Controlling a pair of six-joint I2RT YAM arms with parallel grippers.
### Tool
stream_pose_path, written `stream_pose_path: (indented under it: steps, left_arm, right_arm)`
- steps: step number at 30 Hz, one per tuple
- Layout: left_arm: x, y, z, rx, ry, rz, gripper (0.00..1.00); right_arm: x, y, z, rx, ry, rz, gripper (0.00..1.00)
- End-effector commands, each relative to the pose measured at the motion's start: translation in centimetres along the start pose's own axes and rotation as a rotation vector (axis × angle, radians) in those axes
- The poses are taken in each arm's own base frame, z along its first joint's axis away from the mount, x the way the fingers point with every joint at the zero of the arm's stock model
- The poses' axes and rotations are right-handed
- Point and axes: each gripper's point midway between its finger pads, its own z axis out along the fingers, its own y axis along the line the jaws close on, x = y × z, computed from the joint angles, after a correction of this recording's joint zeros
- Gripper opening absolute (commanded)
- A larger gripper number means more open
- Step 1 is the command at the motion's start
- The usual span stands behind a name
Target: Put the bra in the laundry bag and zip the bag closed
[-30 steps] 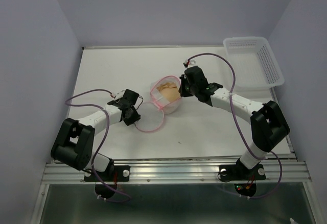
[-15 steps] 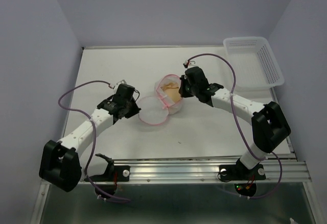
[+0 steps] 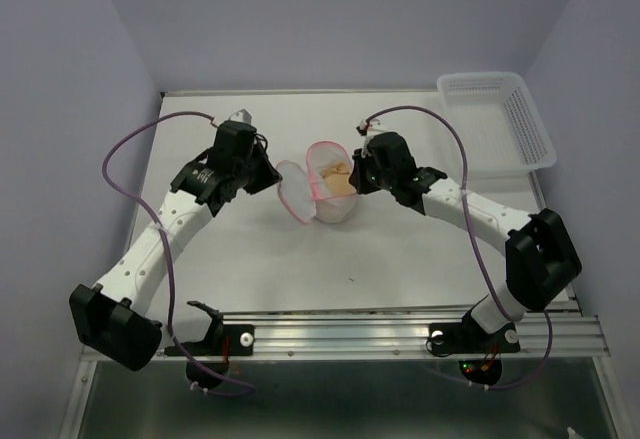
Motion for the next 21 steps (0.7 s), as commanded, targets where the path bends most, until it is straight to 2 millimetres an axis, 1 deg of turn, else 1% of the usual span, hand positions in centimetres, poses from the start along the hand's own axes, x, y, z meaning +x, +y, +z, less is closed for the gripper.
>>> stream_pose_path:
  steps: [1, 2, 4, 5, 7, 9, 10, 11, 13, 14, 15, 17, 18, 19, 20, 21]
  left_arm:
    - [-2.6, -2.0, -2.8, 0.032, -0.055, 0.047, 0.00]
    - [-3.6, -2.3, -3.4, 0.032, -0.086, 0.053, 0.00]
    - [-4.1, -2.8, -3.9, 0.038, -0.094, 0.061, 0.00]
    - [-4.4, -3.2, -4.4, 0.048, -0.098, 0.058, 0.00]
    - [-4.4, -4.7, -5.0, 0.110, -0.070, 0.062, 0.00]
    - [-4.5, -5.4, -5.3, 0.130, -0.058, 0.065, 0.00]
    - [-4.7, -5.4, -5.5, 0.122, -0.056, 0.064, 0.00]
    - [-4.8, -5.3, -5.5, 0.110, -0.056, 0.061, 0.00]
    - [-5.1, -4.6, -5.4, 0.059, -0.061, 0.050, 0.00]
    - [-5.0, -3.9, -5.6, 0.014, -0.053, 0.044, 0.00]
    - [-5.3, -3.4, -5.7, -0.022, -0.068, 0.036, 0.00]
    - [-5.6, -3.2, -6.3, -0.045, -0.069, 0.027, 0.00]
    - [-5.8, -3.2, -6.5, -0.049, -0.071, 0.022, 0.00]
    - [-5.9, -3.5, -6.6, -0.056, -0.066, 0.003, 0.00]
    - [-6.0, -3.6, -6.6, -0.059, -0.061, -0.002, 0.00]
    - [-6.0, -3.6, -6.5, -0.065, -0.054, -0.010, 0.00]
  right_arm:
    - [-2.8, 1.7, -1.9, -0.107, -0.118, -0.072, 0.04]
    - [-2.4, 1.7, -2.0, -0.115, -0.115, -0.078, 0.04]
    - [-2.5, 2.2, -2.3, -0.149, -0.127, -0.099, 0.04]
    - [-2.1, 2.2, -2.3, -0.152, -0.121, -0.103, 0.04]
    - [-1.8, 2.2, -2.1, -0.156, -0.110, -0.111, 0.03]
    - [-1.3, 2.0, -1.8, -0.153, -0.099, -0.112, 0.03]
    - [-1.1, 2.0, -1.6, -0.152, -0.093, -0.113, 0.03]
    - [-1.8, 2.1, -1.5, -0.153, -0.123, -0.112, 0.03]
    - [-1.8, 2.2, -1.6, -0.164, -0.131, -0.118, 0.03]
    - [-2.5, 2.6, -2.1, -0.181, -0.161, -0.118, 0.03]
    - [-2.4, 2.8, -2.2, -0.195, -0.165, -0.130, 0.03]
    - [-2.6, 3.4, -2.7, -0.235, -0.185, -0.144, 0.03]
    - [-2.7, 4.8, -3.2, -0.304, -0.199, -0.175, 0.03]
    - [-2.0, 5.1, -3.2, -0.331, -0.192, -0.190, 0.03]
    - [-2.0, 5.4, -3.4, -0.351, -0.201, -0.201, 0.03]
    - [-1.7, 6.7, -3.8, -0.408, -0.213, -0.248, 0.03]
